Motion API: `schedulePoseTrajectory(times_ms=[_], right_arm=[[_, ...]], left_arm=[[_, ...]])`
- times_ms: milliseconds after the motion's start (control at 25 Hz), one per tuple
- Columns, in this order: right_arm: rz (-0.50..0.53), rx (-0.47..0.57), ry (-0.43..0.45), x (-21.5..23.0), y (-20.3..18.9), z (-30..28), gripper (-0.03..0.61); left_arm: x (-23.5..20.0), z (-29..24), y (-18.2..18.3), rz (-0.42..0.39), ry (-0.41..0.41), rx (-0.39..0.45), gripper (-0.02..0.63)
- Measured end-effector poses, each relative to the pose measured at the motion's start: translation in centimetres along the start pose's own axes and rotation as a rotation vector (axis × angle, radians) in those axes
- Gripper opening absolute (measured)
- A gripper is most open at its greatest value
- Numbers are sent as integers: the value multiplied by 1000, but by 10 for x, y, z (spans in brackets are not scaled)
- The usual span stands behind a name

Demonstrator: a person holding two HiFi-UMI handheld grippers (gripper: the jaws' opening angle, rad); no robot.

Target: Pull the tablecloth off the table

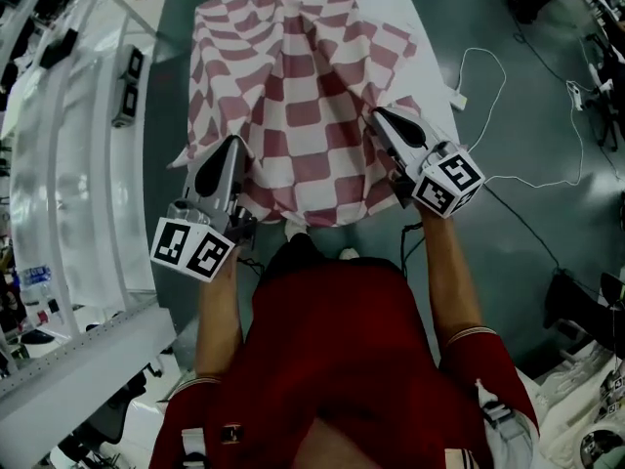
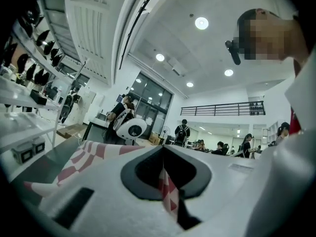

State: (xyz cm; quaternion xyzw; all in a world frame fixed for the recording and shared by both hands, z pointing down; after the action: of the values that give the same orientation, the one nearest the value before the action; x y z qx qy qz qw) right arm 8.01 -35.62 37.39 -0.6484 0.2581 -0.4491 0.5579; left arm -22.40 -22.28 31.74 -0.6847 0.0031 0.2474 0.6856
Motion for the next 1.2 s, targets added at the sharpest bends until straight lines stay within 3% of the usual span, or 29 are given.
schedulePoseTrajectory(times_ms=[160, 320, 480, 880, 1000, 1200], right_arm=[[-8, 20, 96, -13, 5, 42, 15], [-39, 42, 157, -30, -27, 88, 14], [-55, 54, 167, -56, -48, 126, 14], [-2, 35, 121, -161, -59, 178, 15], [-15, 61, 64, -209, -72, 198, 15], [22, 81, 9, -332, -116, 248, 15]], left_arm=[[50, 25, -3, -14, 50, 9, 8], [88, 62, -30, -36, 96, -25, 9], [114, 97, -42, -40, 105, -50, 9], [145, 202, -40, -10, 52, 9, 9], [150, 256, -44, -9, 29, 19, 9], [157, 382, -54, -14, -25, 27, 9]])
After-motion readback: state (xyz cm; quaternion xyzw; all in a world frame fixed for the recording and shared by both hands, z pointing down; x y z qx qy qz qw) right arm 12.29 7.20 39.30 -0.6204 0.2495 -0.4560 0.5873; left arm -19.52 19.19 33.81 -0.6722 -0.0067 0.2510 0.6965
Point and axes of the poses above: the fingertips, and each gripper's own axes: z backward along the fingers, x to its right, y out of its top, the point moved 9 cm from there along z, backward along the fingers, and after that the axes turned 3 degrees about x, right-handed, at the moved point
